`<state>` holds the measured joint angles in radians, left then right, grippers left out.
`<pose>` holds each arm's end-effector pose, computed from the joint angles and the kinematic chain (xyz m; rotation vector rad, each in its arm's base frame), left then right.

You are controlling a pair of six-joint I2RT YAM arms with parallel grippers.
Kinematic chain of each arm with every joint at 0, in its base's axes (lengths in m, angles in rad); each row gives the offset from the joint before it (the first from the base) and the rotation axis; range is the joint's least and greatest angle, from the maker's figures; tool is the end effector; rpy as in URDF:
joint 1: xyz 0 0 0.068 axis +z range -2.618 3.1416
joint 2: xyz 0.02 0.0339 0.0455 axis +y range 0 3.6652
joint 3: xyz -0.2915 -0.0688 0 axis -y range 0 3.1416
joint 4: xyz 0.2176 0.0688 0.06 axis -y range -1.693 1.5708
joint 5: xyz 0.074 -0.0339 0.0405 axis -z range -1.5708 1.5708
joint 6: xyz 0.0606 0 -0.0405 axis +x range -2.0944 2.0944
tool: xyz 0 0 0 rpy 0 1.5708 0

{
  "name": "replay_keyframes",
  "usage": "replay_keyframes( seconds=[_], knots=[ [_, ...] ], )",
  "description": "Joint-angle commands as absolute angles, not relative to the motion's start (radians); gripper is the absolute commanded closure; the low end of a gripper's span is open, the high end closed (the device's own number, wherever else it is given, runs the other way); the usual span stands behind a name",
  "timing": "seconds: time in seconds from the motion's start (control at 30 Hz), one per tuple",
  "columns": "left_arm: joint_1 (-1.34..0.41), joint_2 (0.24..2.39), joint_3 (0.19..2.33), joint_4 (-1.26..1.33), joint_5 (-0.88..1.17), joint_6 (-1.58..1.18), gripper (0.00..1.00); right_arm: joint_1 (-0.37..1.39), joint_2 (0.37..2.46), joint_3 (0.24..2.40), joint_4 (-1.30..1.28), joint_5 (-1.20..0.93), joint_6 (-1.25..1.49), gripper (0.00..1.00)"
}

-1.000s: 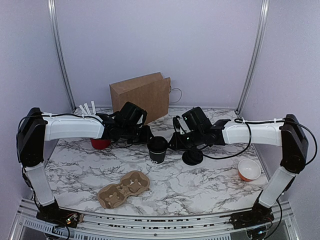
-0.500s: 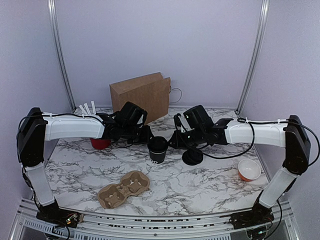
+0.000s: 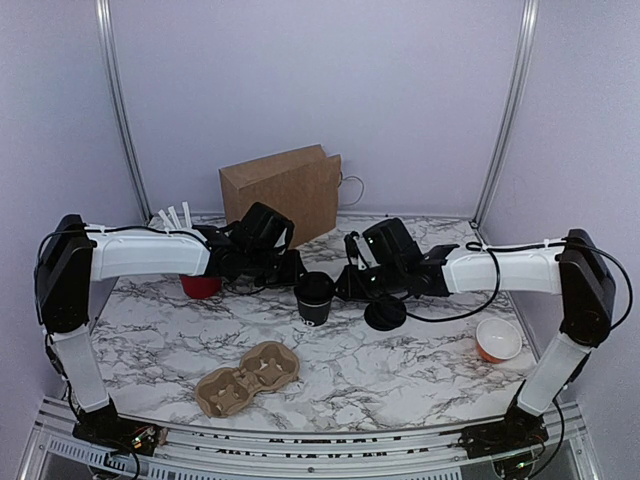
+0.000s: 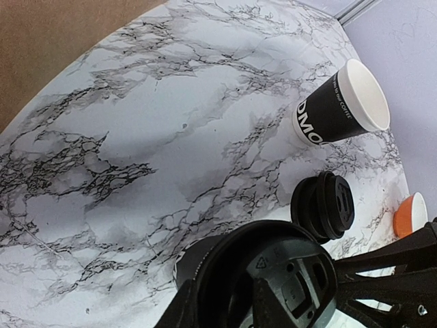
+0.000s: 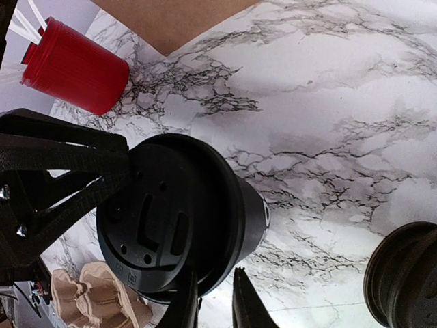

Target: Pack the takeout coffee

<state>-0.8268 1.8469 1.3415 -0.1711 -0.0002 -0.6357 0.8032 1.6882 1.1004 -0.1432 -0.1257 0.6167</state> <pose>0.2871 -0.3119 0.2568 0.2258 2.3569 -0.7581 0.2503 0.2703 0.2427 -0.2972 2.4374 0.8314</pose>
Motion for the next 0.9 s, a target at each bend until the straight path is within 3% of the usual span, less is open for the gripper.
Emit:
replay_keyframes(
  seconds=[0.0,0.47,0.7,0.87],
  knots=[
    [-0.845,1.891,1.339,-0.263,0.04,-0.623,0.73,0.817,1.681,1.098,-0.204,-0.1,0.615,0.83],
    [-0.845,1.885,1.34,-0.267,0.032,-0.618,0.73,0.815,1.575,1.193,-0.209,-0.039,0.565,0.82],
    [-0.845,1.89,1.346,-0.268,0.035,-0.618,0.73,0.825,1.568,1.182,-0.183,-0.059,0.56,0.9],
    [-0.845,1.89,1.348,-0.269,0.037,-0.619,0.73,0.808,1.589,1.153,-0.075,-0.201,0.596,0.97]
  ],
)
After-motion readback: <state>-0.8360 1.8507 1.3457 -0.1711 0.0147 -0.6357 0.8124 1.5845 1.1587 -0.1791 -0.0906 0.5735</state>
